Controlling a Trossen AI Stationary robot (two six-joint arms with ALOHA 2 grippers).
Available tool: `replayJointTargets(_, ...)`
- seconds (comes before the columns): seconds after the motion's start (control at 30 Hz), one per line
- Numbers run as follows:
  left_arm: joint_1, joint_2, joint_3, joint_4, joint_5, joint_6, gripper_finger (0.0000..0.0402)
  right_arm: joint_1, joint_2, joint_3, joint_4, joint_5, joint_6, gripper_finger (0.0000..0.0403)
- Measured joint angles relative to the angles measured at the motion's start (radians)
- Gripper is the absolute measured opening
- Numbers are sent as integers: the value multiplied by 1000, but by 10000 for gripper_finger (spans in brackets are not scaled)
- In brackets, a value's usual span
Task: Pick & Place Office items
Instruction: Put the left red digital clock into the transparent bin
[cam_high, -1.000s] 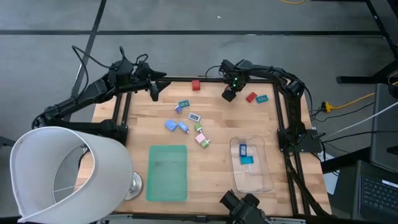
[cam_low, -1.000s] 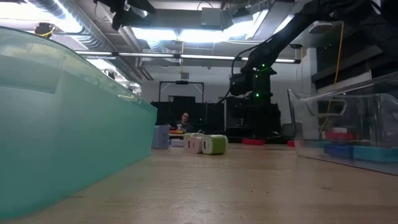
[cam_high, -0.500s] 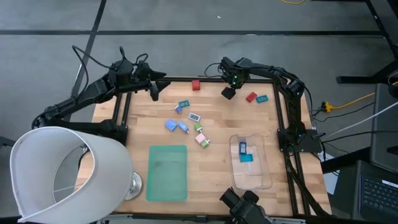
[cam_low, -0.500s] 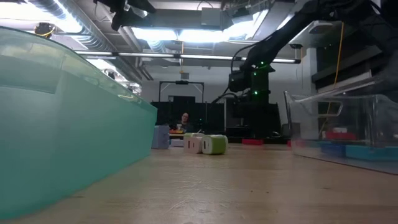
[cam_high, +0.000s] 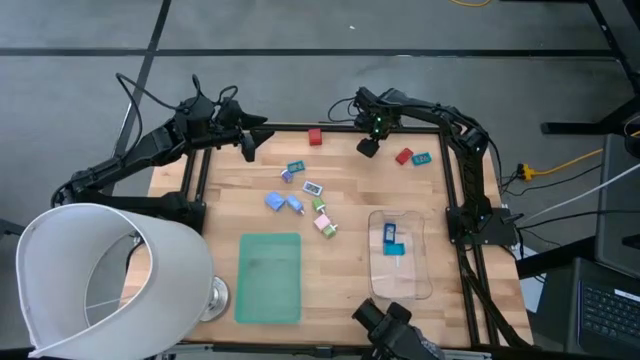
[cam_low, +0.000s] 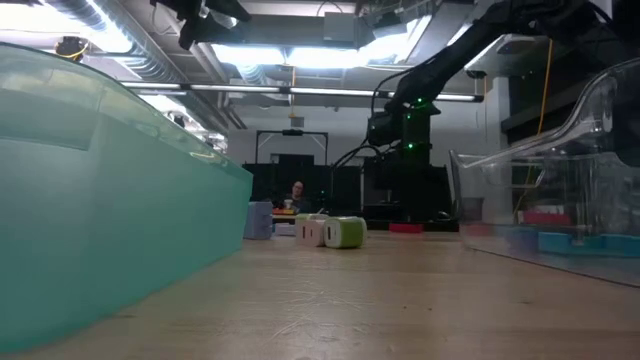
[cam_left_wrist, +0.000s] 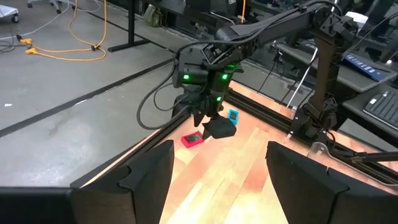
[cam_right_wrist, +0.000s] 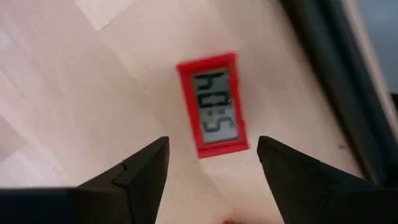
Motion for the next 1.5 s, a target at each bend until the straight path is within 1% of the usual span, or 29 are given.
replayJointTargets(0.3,0,0,0,-19,-1,-17,251,12,55,1,9,3,-24,254)
replayJointTargets(0.4,0,0,0,-38,-10,-17,251,12,59,1,27,35,-43,254)
replayJointTargets(0.6,0,0,0,-44,-10,-17,251,3,62,1,24,-21,-56,251)
replayJointTargets(0.7,0,0,0,-44,-12,-18,251,3,62,-4,23,-33,-57,236)
replayJointTargets(0.87,0,0,0,-50,-20,-18,251,3,76,-4,7,-74,-55,196)
replayJointTargets(1.0,0,0,0,-59,-21,-20,251,7,102,2,-10,-57,-15,161)
replayJointTargets(1.13,0,0,0,-68,-22,-21,251,9,107,13,-16,-59,22,158)
replayJointTargets(1.3,0,0,0,-68,-22,-24,251,9,118,99,-67,-75,50,156)
replayJointTargets(1.37,0,0,0,-67,-22,-20,251,8,115,156,-85,-86,50,125)
replayJointTargets(1.5,0,0,0,-66,-22,-19,251,8,119,266,-172,-131,64,87)
